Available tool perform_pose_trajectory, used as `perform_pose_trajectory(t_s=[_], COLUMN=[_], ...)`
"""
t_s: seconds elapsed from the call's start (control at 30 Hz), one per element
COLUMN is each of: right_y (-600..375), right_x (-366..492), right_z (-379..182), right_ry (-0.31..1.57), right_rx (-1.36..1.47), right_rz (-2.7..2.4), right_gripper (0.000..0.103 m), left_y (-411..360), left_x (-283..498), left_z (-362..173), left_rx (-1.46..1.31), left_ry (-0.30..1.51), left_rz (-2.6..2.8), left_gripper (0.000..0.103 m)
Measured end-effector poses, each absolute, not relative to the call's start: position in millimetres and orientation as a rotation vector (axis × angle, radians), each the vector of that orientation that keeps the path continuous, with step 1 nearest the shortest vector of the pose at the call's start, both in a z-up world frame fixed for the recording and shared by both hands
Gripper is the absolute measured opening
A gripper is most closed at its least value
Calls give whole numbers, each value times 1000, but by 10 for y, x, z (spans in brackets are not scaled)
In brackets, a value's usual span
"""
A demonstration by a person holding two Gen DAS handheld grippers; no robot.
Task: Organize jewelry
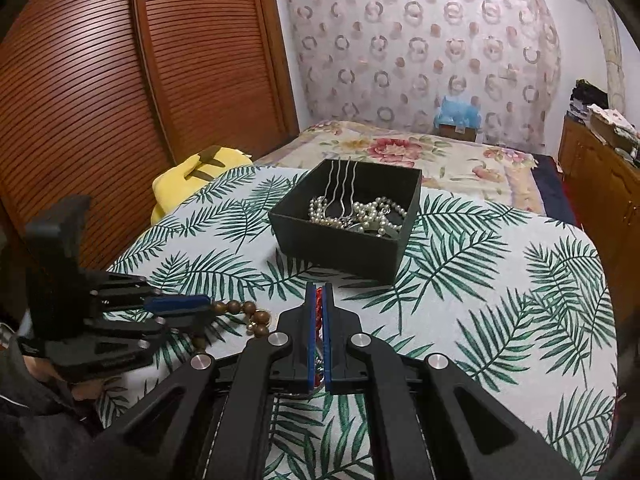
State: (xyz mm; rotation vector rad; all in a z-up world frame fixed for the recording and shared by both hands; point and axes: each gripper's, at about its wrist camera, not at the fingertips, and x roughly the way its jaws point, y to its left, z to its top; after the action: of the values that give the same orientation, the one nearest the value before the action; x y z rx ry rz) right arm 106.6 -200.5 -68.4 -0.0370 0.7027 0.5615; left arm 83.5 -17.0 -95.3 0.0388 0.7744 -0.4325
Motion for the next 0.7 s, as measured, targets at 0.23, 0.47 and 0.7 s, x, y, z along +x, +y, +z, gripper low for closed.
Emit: perform_pose_trajectory(t_s=[0.23, 0.47, 0.7], right_y=[-1989, -1957, -1946], right_x=[1120, 1276, 1456], right_z=[-497, -282, -187], right_ry=[651, 591, 559], right_rx=[-59, -97, -95], right_rz=[565, 557, 552], right_gripper=[3, 3, 3], left_y=[-196, -236, -221], left_x=[815, 969, 1178], left_z=[-658, -373, -148], left_rx=[39, 54, 54], left_ry=[702, 637, 599], left_rz=[-450, -449, -442], left_gripper=[12, 12, 12])
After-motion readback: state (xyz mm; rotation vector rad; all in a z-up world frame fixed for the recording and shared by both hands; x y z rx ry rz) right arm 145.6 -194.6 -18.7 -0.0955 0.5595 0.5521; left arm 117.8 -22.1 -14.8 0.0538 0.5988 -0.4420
